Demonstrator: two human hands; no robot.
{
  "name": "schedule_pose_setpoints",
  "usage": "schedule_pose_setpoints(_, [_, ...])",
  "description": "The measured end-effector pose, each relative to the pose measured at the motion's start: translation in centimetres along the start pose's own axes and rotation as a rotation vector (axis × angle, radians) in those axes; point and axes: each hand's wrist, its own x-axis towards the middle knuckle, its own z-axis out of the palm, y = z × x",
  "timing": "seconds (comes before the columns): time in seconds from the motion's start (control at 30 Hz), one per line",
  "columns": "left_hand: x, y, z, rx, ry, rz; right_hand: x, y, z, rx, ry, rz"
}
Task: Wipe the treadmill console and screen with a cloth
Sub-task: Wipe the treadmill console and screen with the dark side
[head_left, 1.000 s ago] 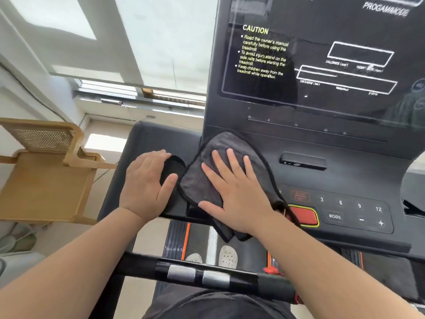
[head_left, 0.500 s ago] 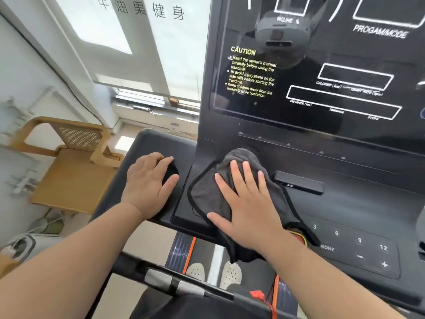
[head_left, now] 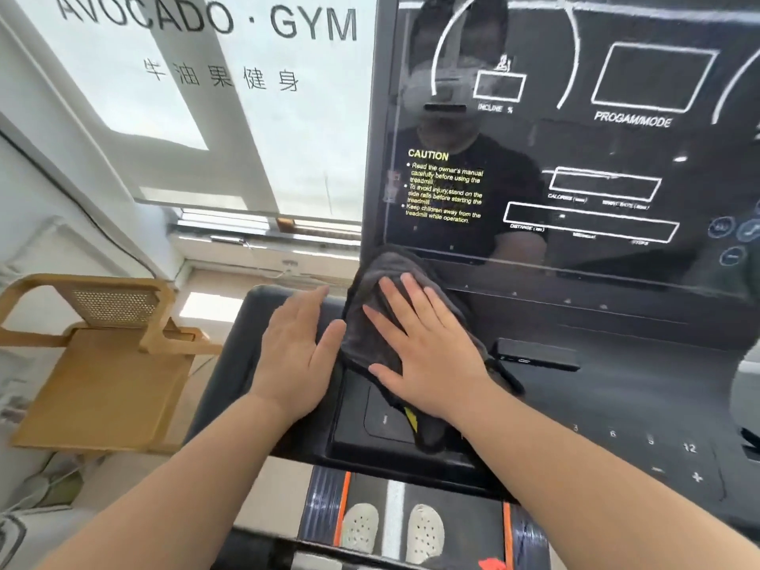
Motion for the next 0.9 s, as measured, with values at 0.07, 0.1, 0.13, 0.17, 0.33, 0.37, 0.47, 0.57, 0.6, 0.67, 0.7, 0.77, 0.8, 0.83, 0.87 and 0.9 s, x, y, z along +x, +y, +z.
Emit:
schedule_pose_setpoints(0.07, [1.3,1.2,-0.3,-0.076,0.002,0.06,-0.2,-0.6,-0.2,-0.019,0.01,0.092])
schedule_pose_setpoints(0.1, [2.0,1.8,-0.6,-0.101,-0.004,0.088,-0.3,-0.8,-0.4,-0.044,0.021,0.152])
schedule_pose_setpoints(0.13, [2.6,2.3,-0.9,-0.114,-0.009,0.122,-0.3,-1.0,-0.6,-0.071,0.041,0.227])
schedule_pose_setpoints(0.17, [3.1,2.7,-1.2,-0.124,-0.013,0.157,-0.3,-1.2,-1.0,-0.085,0.066,0.324])
schedule_pose_setpoints(0.33, [5.0,4.2,-2.4,-0.223,-0.02,0.238,-0.1,-0.3,-2.1,-0.065,0.157,0.591])
schedule_pose_setpoints(0.37, [5.4,4.5,-2.6,-0.265,-0.027,0.214,-0.4,0.0,-2.0,-0.059,0.171,0.578])
schedule_pose_setpoints(0.47, [6.7,5.6,-3.1,-0.382,-0.036,0.207,-0.9,0.7,-1.5,-0.02,0.203,0.554])
schedule_pose_setpoints(0.57, [7.5,6.5,-3.0,-0.365,-0.008,0.217,0.0,1.3,-1.6,0.011,0.262,0.548])
schedule_pose_setpoints(0.6, [7.7,6.5,-2.9,-0.377,0.013,0.211,0.6,1.6,-1.9,0.016,0.285,0.542])
schedule_pose_setpoints(0.67, [7.8,6.2,-2.5,-0.454,0.026,0.193,1.8,2.3,-2.5,-0.011,0.318,0.518])
schedule_pose_setpoints(0.7, [7.8,6.0,-2.4,-0.506,0.018,0.176,2.4,2.8,-2.8,-0.04,0.325,0.502])
schedule_pose_setpoints(0.77, [7.7,5.8,-2.3,-0.587,-0.001,0.138,3.4,4.2,-3.6,-0.118,0.329,0.443])
schedule_pose_setpoints(0.8, [7.8,5.7,-2.4,-0.615,-0.009,0.12,3.7,5.0,-3.9,-0.155,0.331,0.394])
schedule_pose_setpoints(0.83, [8.1,5.7,-2.6,-0.653,-0.015,0.1,3.9,5.9,-4.3,-0.189,0.338,0.33])
schedule_pose_setpoints(0.87, [8.5,5.6,-3.0,-0.703,-0.02,0.074,4.1,6.7,-4.7,-0.218,0.351,0.256])
schedule_pose_setpoints(0.9, [9.1,5.4,-3.5,-0.754,-0.024,0.048,4.3,7.6,-5.2,-0.244,0.366,0.176])
